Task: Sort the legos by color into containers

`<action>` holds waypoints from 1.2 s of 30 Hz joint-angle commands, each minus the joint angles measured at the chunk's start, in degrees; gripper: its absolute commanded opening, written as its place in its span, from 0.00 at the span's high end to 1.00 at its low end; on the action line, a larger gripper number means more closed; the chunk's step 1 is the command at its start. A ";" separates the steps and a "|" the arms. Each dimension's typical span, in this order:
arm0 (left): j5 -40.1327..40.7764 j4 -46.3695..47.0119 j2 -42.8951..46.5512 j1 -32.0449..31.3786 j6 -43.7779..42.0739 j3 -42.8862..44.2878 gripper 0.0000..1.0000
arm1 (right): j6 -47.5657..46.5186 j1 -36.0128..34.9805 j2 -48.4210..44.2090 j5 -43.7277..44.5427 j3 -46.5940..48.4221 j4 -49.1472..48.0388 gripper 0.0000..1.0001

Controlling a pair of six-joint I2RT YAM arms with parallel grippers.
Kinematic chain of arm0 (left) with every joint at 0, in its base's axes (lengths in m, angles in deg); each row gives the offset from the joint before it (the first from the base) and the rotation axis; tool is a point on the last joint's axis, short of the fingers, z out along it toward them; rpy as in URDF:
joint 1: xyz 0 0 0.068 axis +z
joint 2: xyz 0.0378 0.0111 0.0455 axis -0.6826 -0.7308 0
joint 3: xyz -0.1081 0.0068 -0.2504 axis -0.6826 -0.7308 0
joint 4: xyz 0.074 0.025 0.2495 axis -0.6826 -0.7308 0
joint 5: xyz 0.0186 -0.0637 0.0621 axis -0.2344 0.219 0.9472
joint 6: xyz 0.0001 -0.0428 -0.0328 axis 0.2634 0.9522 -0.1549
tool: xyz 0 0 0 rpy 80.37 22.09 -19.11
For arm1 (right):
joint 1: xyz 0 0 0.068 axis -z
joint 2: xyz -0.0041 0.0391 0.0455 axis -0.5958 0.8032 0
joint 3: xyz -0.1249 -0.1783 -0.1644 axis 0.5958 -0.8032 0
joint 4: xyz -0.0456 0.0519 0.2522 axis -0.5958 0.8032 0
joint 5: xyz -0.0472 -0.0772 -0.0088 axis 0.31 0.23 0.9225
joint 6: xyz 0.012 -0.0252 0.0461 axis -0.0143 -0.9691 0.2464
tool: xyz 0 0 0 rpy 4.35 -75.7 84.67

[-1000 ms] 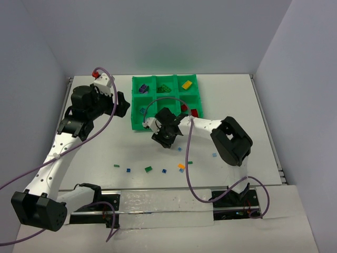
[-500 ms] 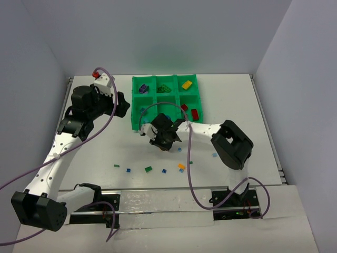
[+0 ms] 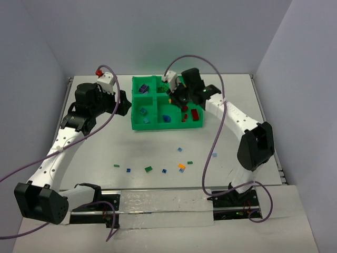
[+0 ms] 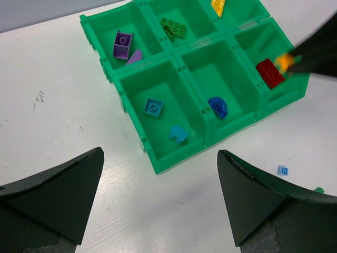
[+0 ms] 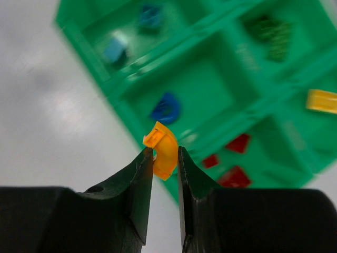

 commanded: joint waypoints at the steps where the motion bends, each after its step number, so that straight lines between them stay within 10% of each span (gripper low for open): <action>1: -1.54 2.35 -1.73 0.33 1.44 4.09 0.01 | 4.04 8.59 9.89 -1.24 13.57 2.82 0.95; 8: -1.36 2.49 -6.58 0.42 1.37 7.43 0.01 | 7.04 16.00 25.46 1.09 32.97 1.44 0.95; 20: 0.40 1.92 -9.79 0.60 1.20 9.32 0.01 | 7.13 17.59 36.00 1.71 38.12 -5.33 0.86; 28: 0.14 2.31 -9.49 0.68 1.20 8.94 0.01 | 7.99 17.67 35.76 2.23 38.87 -5.95 0.58; 36: -1.27 3.15 -8.18 0.77 1.05 7.59 0.01 | 6.53 17.62 22.99 -1.69 28.75 -2.68 0.51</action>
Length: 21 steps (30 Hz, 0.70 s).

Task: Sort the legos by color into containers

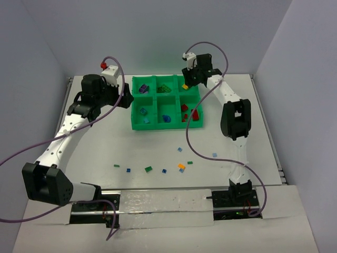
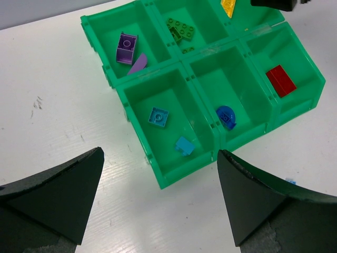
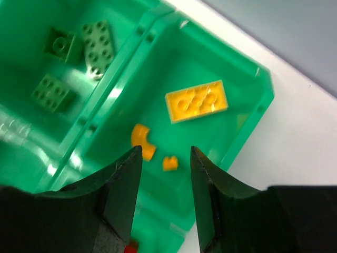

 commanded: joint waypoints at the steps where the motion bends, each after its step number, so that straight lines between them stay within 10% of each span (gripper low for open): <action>1: -1.60 2.81 2.16 0.40 0.73 0.91 0.01 | -1.47 -0.25 -14.55 -4.83 -7.28 0.73 0.51; 13: -3.08 6.65 9.09 0.55 2.30 -7.96 0.01 | -24.00 -17.93 -59.50 -16.71 -62.79 15.46 0.51; 21: -5.46 6.31 12.79 0.92 -0.11 -12.32 0.01 | -42.92 -34.35 -70.36 -17.18 -77.97 13.43 0.53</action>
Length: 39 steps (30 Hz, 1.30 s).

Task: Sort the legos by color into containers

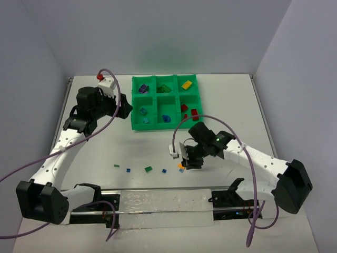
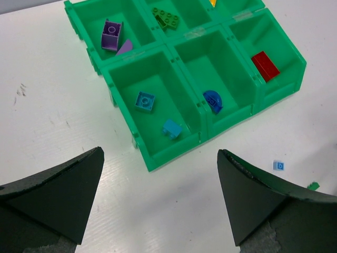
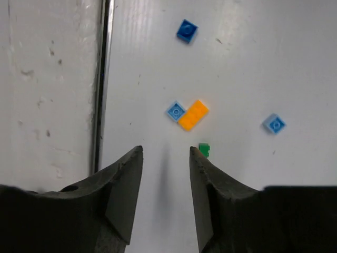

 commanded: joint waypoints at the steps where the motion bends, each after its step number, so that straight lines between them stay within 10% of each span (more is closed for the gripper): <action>1: -3.03 2.61 3.70 0.50 -1.51 -2.07 0.01 | -15.48 -6.23 -3.84 0.21 -4.59 -3.68 0.54; 12: -4.70 2.02 8.74 0.59 -1.04 -5.90 0.01 | -14.92 -13.30 5.70 3.75 -1.97 -11.71 0.56; 27: -1.57 0.64 13.37 0.59 0.74 -9.13 0.01 | 19.15 -10.11 6.89 15.30 -7.78 -24.51 0.60; 39: -1.33 0.35 12.17 0.59 0.77 -8.80 0.01 | 29.25 -3.62 14.18 14.79 -2.14 -23.09 0.58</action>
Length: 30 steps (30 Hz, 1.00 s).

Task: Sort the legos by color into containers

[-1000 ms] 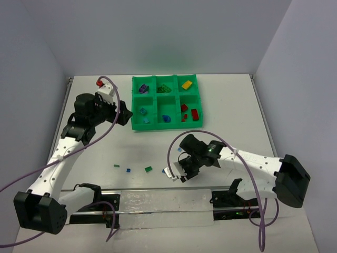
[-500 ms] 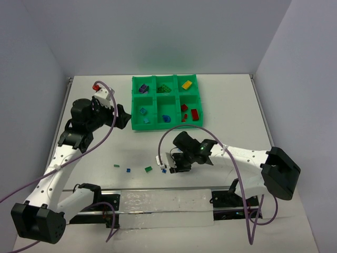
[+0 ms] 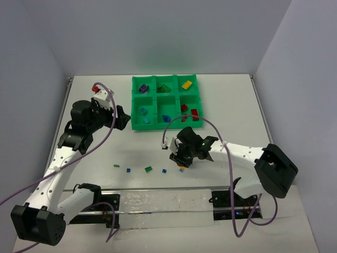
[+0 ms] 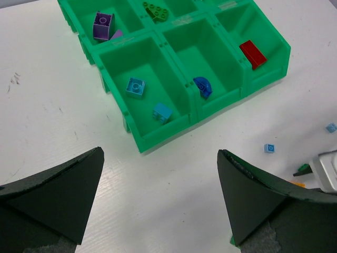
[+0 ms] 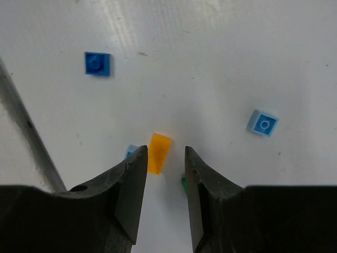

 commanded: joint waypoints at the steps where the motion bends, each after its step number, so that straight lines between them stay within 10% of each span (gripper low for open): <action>1: 0.39 0.50 -0.05 0.27 0.67 0.54 0.01 | 4.62 2.44 3.83 -0.74 5.13 -0.23 0.58; 30: 1.53 -0.40 0.04 0.27 -0.24 -0.83 0.01 | 10.58 -2.25 11.97 7.36 9.63 8.24 0.57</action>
